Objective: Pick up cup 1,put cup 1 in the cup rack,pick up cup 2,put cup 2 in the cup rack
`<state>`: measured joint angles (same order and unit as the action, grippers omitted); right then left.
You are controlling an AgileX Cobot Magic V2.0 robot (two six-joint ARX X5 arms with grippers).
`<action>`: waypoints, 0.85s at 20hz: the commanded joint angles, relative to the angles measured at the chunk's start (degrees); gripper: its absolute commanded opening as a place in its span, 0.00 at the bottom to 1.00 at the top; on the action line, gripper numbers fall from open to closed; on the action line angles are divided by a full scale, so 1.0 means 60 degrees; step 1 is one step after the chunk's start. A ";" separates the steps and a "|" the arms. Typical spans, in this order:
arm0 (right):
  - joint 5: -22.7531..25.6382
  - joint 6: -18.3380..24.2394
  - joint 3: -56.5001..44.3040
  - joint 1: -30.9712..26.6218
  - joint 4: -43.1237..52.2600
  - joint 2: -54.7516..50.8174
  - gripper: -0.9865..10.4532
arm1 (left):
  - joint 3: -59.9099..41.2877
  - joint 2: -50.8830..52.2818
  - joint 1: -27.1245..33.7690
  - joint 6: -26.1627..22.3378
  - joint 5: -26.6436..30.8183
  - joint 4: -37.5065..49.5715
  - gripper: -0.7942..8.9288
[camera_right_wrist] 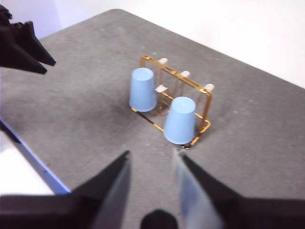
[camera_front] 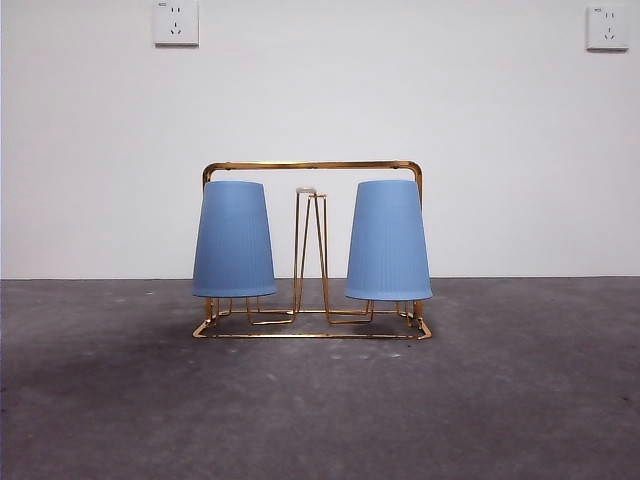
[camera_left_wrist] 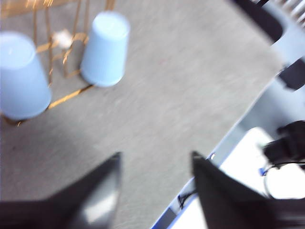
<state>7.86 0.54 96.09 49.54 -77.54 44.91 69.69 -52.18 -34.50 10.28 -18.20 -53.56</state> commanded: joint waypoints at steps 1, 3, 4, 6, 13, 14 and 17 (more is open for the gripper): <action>-0.0430 -0.0208 -0.0073 0.0000 -0.0248 -0.0022 0.08 | -0.0044 0.0499 -0.0066 0.0146 -0.0040 -0.0160 0.07; -0.0627 -0.0357 -0.0098 0.0000 -0.0248 -0.0022 0.08 | -0.0044 0.0743 -0.0073 0.0149 -0.0036 -0.0280 0.07; -0.0725 -0.0361 -0.0113 0.0000 -0.0248 -0.0022 0.08 | -0.0044 0.0845 -0.0073 0.0149 -0.0036 -0.0332 0.07; -0.0834 -0.0419 -0.0146 0.0000 -0.0248 -0.0022 0.08 | -0.0044 0.0987 -0.0073 0.0153 -0.0040 -0.0408 0.07; -0.0736 -0.0841 -0.0186 0.0000 -0.0244 -0.0022 0.09 | -0.0044 0.1155 -0.0069 0.0178 -0.0033 -0.0433 0.08; -0.0736 -0.0841 -0.0186 0.0000 -0.0244 -0.0022 0.09 | -0.0044 0.1126 -0.0069 0.0178 -0.0033 -0.0423 0.08; -0.0736 -0.0841 -0.0186 0.0000 -0.0244 -0.0018 0.09 | -0.0044 0.0987 -0.0069 0.0178 -0.0033 -0.0423 0.08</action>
<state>3.20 -3.88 95.42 49.54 -77.56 44.91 69.69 -46.30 -34.74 11.18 -18.24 -56.23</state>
